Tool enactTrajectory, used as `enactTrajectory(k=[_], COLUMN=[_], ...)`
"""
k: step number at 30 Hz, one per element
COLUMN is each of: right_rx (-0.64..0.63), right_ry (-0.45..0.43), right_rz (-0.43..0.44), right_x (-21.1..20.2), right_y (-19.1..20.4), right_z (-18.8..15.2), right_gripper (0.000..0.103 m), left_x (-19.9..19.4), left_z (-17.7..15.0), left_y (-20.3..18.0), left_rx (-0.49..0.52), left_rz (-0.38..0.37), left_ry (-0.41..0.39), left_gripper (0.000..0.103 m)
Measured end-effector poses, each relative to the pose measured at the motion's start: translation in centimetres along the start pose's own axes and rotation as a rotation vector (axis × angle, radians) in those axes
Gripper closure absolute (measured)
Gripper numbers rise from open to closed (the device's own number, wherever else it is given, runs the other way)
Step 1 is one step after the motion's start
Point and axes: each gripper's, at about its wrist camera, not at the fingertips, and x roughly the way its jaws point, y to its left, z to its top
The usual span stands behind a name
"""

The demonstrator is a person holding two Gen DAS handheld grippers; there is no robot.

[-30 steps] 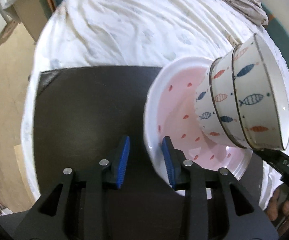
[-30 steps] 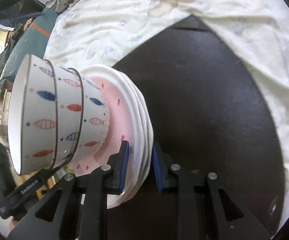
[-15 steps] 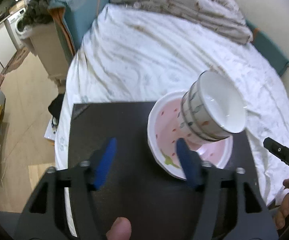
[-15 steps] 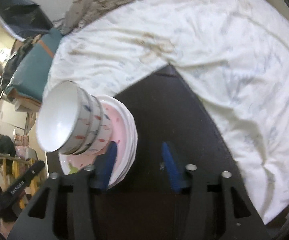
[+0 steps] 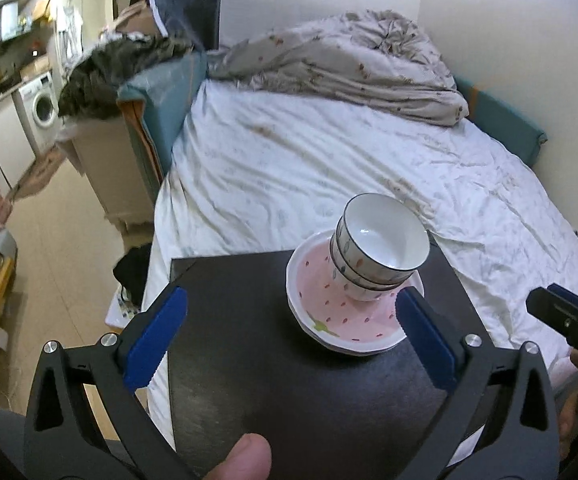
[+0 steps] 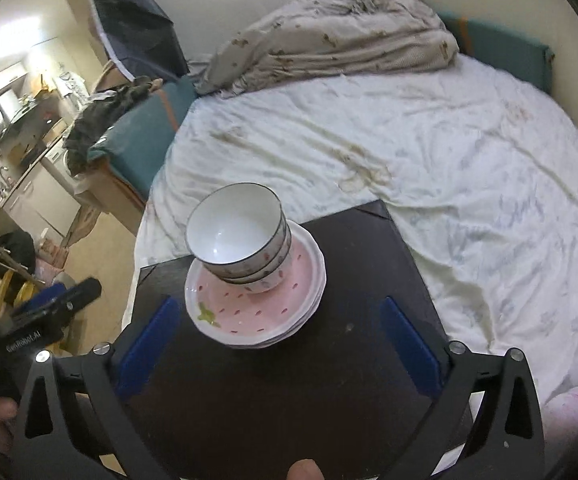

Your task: Organize plates and bowls

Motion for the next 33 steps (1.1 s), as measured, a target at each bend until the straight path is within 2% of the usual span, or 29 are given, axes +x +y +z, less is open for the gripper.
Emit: enactTrajectory(k=[3, 9, 12, 19, 22, 33], right_rx=[-0.006, -0.059, -0.085, -0.065, -0.048, -0.095], right_ry=[-0.047, -0.132, -0.130, -0.104, -0.106, -0.062], right_rz=[0.020, -0.020, -0.034, -0.050, -0.067, -0.092], right_x=[-0.8, -1.3, -0.7, 1.4, 2.0, 3.4], right_y=[0.3, 1.1, 1.3, 0.9, 0.6, 1.2], right_z=[-0.6, -2.3, -2.9, -3.9, -3.8, -4.0], right_gripper=[0.000, 0.000, 0.000, 0.000, 0.000, 0.000], left_x=[-0.3, 0.7, 1.0, 2.3, 2.9, 2.5], left_z=[-0.9, -2.3, -2.7, -3.6, -3.7, -3.7], left_y=[-0.5, -1.5, -1.3, -0.3, -0.4, -1.2], left_rx=[0.030, 0.074, 0.066, -0.018, -0.014, 0.000], left_rz=[0.006, 0.055, 0.092, 0.074, 0.094, 0.046], left_ry=[-0.002, 0.024, 0.018, 0.049, 0.063, 0.062], left_gripper=[0.000, 0.000, 0.000, 0.000, 0.000, 0.000])
